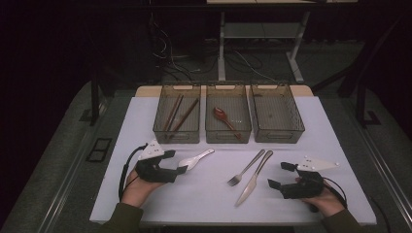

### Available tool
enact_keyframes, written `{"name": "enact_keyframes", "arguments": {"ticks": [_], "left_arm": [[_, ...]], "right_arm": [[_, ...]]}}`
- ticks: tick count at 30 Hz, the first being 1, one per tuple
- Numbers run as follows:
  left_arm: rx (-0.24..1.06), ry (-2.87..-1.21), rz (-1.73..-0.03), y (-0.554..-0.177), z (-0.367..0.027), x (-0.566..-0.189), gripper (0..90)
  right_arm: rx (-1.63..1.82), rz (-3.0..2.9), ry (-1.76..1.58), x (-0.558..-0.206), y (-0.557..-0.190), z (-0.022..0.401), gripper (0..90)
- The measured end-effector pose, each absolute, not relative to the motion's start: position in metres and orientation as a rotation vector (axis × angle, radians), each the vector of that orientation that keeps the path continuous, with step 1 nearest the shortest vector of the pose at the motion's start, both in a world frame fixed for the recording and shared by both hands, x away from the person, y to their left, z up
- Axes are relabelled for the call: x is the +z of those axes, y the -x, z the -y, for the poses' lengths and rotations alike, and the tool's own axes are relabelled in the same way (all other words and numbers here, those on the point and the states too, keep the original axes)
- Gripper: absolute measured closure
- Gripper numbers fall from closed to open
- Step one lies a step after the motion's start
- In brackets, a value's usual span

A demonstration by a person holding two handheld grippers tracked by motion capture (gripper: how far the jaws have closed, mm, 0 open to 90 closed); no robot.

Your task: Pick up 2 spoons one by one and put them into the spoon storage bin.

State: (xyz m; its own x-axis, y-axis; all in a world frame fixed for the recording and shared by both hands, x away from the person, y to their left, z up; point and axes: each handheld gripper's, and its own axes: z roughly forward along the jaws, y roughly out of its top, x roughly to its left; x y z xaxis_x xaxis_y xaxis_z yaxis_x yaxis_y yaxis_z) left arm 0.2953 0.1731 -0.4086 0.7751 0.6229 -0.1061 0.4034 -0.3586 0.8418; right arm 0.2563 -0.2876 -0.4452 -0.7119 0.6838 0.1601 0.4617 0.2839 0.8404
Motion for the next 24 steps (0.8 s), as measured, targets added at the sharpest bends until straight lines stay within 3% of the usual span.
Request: {"name": "enact_keyframes", "arguments": {"ticks": [9,14,24], "left_arm": [[0.218,-1.982,-0.797,-0.323,-0.164,-0.413,44.5],[0.208,-1.99,-0.826,-0.329,-0.161,-0.421,49.4],[0.18,-2.053,-0.852,-0.334,-0.158,-0.435,49.9]], "right_arm": [[1.402,-2.317,-1.065,-0.444,-0.257,0.288,14.5],[1.398,-2.314,-1.061,-0.444,-0.257,0.288,14.6],[1.391,-2.306,-1.057,-0.443,-0.257,0.289,14.6]]}}
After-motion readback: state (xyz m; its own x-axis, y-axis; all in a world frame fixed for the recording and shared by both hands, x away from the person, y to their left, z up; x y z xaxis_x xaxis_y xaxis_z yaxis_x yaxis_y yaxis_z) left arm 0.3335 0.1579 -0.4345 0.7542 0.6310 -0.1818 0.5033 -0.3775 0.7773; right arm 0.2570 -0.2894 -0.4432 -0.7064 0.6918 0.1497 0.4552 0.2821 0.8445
